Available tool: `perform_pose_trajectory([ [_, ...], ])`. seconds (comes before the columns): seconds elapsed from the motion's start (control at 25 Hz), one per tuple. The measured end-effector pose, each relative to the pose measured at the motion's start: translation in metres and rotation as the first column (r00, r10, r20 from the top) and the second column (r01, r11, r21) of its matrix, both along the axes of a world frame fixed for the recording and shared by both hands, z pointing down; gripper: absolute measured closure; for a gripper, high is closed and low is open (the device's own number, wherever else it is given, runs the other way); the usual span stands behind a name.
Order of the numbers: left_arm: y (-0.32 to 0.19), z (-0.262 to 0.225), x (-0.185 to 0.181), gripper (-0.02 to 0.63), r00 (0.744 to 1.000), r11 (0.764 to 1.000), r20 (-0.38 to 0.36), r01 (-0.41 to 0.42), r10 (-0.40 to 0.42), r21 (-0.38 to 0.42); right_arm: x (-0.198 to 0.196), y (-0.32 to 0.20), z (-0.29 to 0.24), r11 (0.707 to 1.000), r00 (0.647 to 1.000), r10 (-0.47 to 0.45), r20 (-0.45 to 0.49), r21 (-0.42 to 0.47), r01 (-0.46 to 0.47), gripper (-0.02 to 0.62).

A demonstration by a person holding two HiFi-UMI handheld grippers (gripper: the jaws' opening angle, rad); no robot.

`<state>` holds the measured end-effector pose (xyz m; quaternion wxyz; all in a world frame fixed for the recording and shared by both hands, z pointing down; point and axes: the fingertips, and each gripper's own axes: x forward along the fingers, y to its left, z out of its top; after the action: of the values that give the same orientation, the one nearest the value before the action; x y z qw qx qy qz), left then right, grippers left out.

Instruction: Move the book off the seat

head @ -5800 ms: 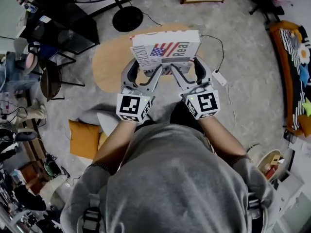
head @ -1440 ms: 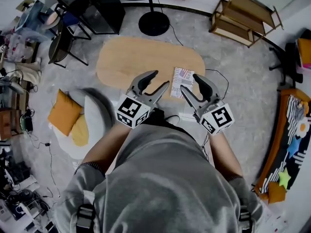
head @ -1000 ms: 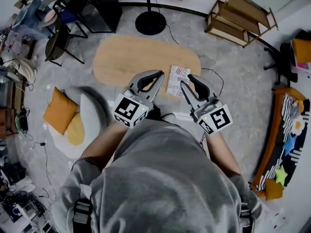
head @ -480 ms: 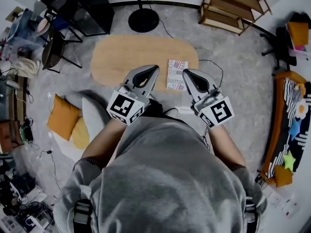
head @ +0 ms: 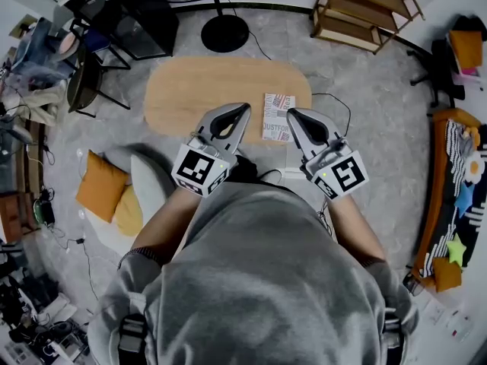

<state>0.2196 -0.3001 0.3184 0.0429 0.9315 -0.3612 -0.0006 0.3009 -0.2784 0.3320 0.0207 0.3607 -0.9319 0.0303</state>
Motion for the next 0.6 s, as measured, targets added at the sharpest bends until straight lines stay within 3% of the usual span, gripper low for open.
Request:
perform_pose_trajectory([
  [0.32,0.005,0.003,0.009,0.591,0.999,0.999,0.045,-0.032,0.031,0.030,0.006,0.001,0.003,1.000,1.000,0.014,-0.003,-0.008,-0.014,0.589],
  [0.6,0.000,-0.010,0.011,0.591,0.999,1.000,-0.010,-0.031,0.031,0.006,0.013,0.000,-0.012,1.000,0.999,0.022,0.026,0.014,-0.022,0.589],
])
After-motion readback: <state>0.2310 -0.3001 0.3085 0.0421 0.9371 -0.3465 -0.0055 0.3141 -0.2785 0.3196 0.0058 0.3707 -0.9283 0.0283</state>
